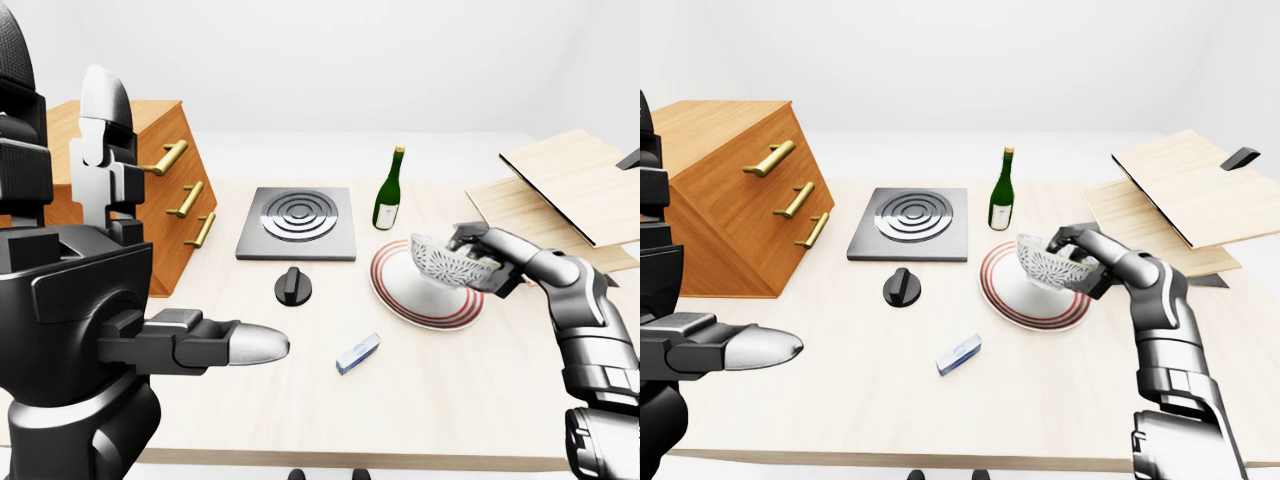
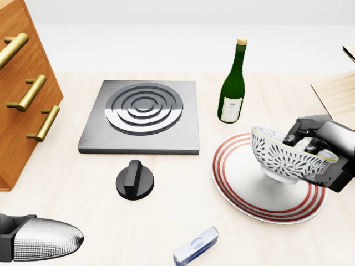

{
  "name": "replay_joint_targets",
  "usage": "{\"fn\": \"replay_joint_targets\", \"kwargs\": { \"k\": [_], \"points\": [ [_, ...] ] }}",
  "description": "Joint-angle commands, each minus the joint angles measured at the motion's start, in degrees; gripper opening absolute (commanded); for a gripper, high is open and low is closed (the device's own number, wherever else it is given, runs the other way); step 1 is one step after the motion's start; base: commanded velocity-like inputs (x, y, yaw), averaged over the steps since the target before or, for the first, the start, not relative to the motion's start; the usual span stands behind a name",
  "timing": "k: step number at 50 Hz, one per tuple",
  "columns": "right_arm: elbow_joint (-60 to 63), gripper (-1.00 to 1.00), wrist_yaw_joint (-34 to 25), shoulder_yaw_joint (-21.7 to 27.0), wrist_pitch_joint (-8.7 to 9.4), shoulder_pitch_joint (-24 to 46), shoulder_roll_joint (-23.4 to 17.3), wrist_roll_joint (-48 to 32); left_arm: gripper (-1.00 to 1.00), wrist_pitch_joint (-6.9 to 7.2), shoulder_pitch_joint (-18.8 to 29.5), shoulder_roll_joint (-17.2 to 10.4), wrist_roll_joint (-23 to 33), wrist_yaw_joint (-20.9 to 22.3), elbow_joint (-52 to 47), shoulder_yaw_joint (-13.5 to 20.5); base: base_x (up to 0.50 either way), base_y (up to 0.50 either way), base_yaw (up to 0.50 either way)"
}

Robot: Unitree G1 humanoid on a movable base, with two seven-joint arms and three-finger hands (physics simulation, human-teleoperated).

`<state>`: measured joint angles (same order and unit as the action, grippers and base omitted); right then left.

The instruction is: Pick up the akita bowl and put it on the plate.

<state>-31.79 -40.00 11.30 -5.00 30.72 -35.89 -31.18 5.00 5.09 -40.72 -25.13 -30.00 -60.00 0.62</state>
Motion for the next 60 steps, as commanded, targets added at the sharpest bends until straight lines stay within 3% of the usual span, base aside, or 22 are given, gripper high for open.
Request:
{"fn": "replay_joint_targets", "kwargs": {
  "k": [1,6,12,20,27,33,40,47,48,49,50,53,60],
  "points": [
    [11.67,1.00,0.00,-0.84,0.00,-3.90,1.78,9.18,0.98,0.00,-0.12,-0.36,-0.18,0.00,0.00,0.15,0.00,0.00,0.00],
    [11.35,1.00,0.00,1.00,0.00,-0.08,3.37,9.77,0.99,0.00,0.34,-0.18,-0.01,0.00,0.00,-0.24,0.00,0.00,0.00],
    [13.71,1.00,0.00,1.07,0.00,-1.58,3.93,11.71,1.00,0.00,0.08,-2.16,-1.41,0.00,0.00,0.28,0.00,0.00,0.00],
    [10.98,1.00,0.00,0.75,0.00,1.45,4.08,10.16,1.00,0.00,0.04,-2.16,-1.27,0.00,0.00,-0.09,0.00,0.00,0.00],
    [13.85,1.00,0.00,0.84,0.00,-0.48,4.77,11.26,1.00,0.00,-0.40,-2.53,-1.55,0.00,0.00,0.17,0.00,0.00,0.00],
    [24.64,1.00,0.00,1.30,0.00,-5.42,7.95,16.49,1.00,0.00,-0.25,-3.23,-1.89,0.00,0.00,0.15,0.00,0.00,0.00],
    [48.10,1.00,0.00,1.98,0.00,-11.15,13.89,22.11,1.00,0.00,0.06,-1.95,-1.30,0.00,0.00,0.13,0.00,0.00,0.00],
    [52.09,1.00,0.00,0.18,0.00,-12.85,17.91,20.46,1.00,0.00,-0.25,-2.42,-1.77,0.00,0.00,0.58,0.00,0.00,0.00],
    [55.96,1.00,0.00,-0.38,1.63,-11.88,19.82,20.54,1.00,0.00,-0.24,-2.66,-1.87,0.00,0.00,0.64,0.00,0.00,0.00],
    [58.65,1.00,0.00,-0.83,8.61,-10.73,20.66,20.78,1.00,0.00,-0.23,-2.58,-1.84,0.00,0.00,0.51,0.00,0.00,0.00],
    [61.72,1.00,0.00,-1.37,10.00,-9.67,20.71,21.49,1.00,0.00,-0.25,-2.41,-1.61,0.00,0.00,0.38,0.00,0.00,0.00],
    [69.48,1.00,0.00,-2.63,10.00,-2.84,21.46,24.54,1.00,0.00,-0.36,-2.96,-2.00,0.00,0.00,0.73,0.00,0.00,0.00],
    [69.31,1.00,0.00,-5.94,10.00,-2.45,23.09,27.04,1.00,0.00,-0.15,-3.21,-1.82,0.00,0.00,0.10,0.00,0.00,0.00]
  ]
}}
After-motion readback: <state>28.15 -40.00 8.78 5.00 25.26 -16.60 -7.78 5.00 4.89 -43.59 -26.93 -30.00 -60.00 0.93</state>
